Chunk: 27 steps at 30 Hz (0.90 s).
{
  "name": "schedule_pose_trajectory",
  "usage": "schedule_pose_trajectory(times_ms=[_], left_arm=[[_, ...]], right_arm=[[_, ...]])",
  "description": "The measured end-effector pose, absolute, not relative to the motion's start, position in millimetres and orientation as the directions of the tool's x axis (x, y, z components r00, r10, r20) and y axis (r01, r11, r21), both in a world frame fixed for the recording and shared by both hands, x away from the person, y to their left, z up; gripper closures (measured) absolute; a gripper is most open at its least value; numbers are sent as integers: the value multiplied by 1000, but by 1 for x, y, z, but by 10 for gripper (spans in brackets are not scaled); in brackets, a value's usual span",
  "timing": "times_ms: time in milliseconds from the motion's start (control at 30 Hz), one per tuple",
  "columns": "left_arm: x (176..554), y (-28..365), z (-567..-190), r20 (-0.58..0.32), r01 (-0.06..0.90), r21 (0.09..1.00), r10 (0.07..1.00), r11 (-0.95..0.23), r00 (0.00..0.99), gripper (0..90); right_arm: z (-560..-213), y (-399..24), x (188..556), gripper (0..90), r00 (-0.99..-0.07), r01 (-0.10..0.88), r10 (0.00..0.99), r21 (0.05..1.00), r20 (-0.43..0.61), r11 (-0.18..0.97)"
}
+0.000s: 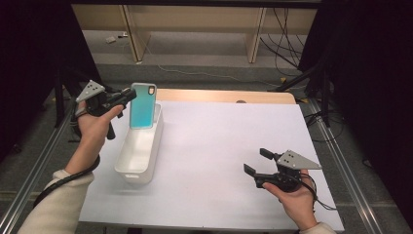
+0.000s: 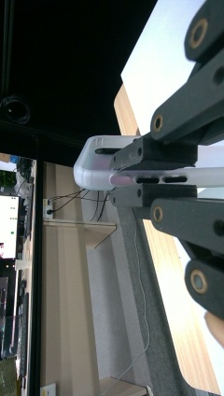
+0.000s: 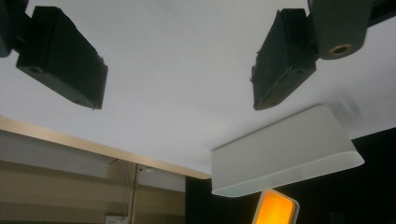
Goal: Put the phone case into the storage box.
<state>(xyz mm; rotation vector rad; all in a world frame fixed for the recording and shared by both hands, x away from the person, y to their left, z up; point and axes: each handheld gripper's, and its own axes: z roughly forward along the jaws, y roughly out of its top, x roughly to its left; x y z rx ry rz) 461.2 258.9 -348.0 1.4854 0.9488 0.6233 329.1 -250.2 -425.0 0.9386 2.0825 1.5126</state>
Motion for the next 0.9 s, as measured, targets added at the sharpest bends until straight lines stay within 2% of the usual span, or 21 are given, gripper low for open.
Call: schedule_pose_trajectory(times_ms=[33, 67, 433, 500, 667, 833, 900], left_arm=[[462, 259, -348, -144, 204, 978, 841, 41, 522, 823], [463, 259, -348, -145, 203, 978, 841, 43, 521, 823], [471, 262, -353, -164, 217, 975, 839, 56, 518, 823], [473, 262, -354, -161, 220, 974, 842, 52, 515, 823], [476, 261, -355, -164, 226, 973, 844, 51, 511, 823], [479, 261, -356, -160, 227, 973, 845, 48, 510, 823], [480, 261, -357, -165, 228, 972, 846, 53, 506, 822]], right_arm=[[-427, -248, 330, 195, -700, 266, 710, 950, 75, 162], [-425, -250, 329, 195, -695, 284, 716, 940, 66, 189], [-425, -250, 329, 196, -694, 287, 717, 939, 68, 188], [-427, -248, 330, 196, -701, 266, 708, 952, 84, 151], [-427, -248, 331, 196, -703, 264, 706, 953, 86, 148], [-428, -248, 331, 196, -703, 264, 706, 953, 84, 150], [-425, -251, 329, 196, -696, 287, 715, 940, 71, 186]])
